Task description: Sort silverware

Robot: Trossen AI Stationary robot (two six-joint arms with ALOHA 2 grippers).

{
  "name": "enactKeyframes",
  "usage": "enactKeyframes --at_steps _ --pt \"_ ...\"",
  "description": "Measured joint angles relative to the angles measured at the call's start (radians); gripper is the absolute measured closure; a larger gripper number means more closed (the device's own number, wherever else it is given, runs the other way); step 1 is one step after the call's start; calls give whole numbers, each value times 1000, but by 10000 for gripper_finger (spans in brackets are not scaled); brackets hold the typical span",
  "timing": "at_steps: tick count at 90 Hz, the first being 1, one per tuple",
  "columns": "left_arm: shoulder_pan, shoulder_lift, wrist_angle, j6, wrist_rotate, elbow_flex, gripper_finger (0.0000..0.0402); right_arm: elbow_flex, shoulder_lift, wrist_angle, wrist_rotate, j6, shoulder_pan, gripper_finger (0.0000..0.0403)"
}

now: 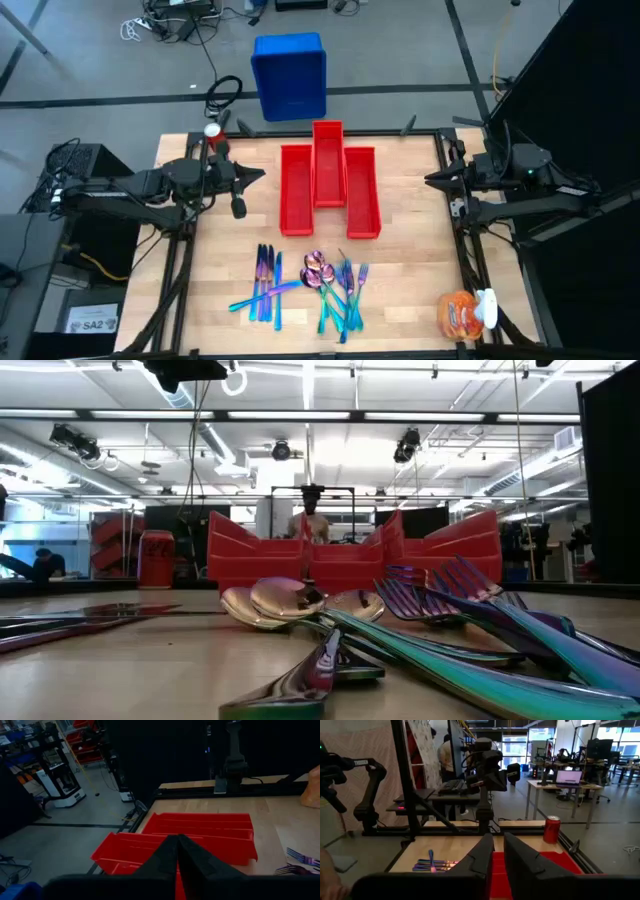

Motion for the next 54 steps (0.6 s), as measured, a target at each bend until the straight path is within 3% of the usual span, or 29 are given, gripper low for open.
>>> enactKeyframes --at_steps 36,54 --pt "0 0 0 0 0 0 402 0 0 3 1 -20 0 371" --pt "0 0 0 0 0 0 401 0 0 85 5 -43 0 376"
